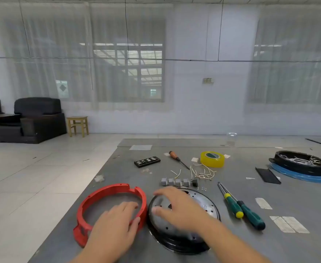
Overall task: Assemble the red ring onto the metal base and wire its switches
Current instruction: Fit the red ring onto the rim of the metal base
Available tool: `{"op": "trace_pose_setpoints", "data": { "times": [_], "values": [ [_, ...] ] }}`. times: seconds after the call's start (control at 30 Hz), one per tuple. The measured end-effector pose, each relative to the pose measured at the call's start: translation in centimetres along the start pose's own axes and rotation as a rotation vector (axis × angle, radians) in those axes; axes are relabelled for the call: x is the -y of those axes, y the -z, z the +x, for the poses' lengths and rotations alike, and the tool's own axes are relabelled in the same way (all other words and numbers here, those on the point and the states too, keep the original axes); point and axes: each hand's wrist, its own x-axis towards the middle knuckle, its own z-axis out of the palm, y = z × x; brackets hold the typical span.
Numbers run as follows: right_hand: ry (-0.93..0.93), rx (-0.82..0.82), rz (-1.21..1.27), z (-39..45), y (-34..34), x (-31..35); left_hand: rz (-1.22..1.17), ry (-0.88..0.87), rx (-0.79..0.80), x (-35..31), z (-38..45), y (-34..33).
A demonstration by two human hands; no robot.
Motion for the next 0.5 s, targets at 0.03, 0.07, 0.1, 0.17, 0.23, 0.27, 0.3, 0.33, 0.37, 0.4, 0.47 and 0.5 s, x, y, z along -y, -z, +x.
{"op": "trace_pose_setpoints", "data": {
  "times": [0.03,0.07,0.1,0.17,0.23,0.27,0.3,0.33,0.37,0.4,0.47,0.5],
  "values": [
    [-0.021,0.050,-0.107,0.2,-1.2,-0.7,0.067,0.007,0.029,0.0,0.5,-0.1],
    [-0.033,0.091,-0.241,0.6,-2.2,-1.2,0.066,0.023,0.034,0.0,1.0,-0.5],
    [-0.056,0.112,-0.310,0.7,-3.4,-2.1,0.083,-0.015,-0.023,0.5,1.2,-1.4],
    [-0.087,0.122,-0.354,0.8,-4.9,-2.8,0.116,-0.075,-0.134,1.6,1.7,-3.0],
    [-0.096,0.100,-0.355,1.2,-5.2,-3.2,0.133,-0.131,-0.267,2.6,2.0,-4.4],
    [-0.098,0.116,-0.377,1.3,-5.0,-3.2,0.146,-0.141,-0.288,2.8,2.1,-4.3],
    [-0.103,0.131,-0.387,1.4,-5.1,-3.3,0.155,-0.167,-0.304,3.2,2.3,-4.7],
    [-0.112,0.155,-0.400,1.5,-5.2,-3.4,0.155,-0.182,-0.287,3.5,2.4,-4.8],
    [-0.113,0.174,-0.413,1.5,-5.3,-3.4,0.144,-0.197,-0.272,3.6,2.6,-5.0],
    [-0.116,0.191,-0.424,1.6,-5.2,-3.3,0.126,-0.196,-0.240,3.7,2.7,-4.9],
    [-0.114,0.204,-0.436,1.8,-5.0,-3.4,0.107,-0.209,-0.236,3.9,2.8,-5.1],
    [-0.104,0.203,-0.445,1.7,-4.9,-3.5,0.101,-0.222,-0.254,4.0,2.8,-5.3]
  ]
}}
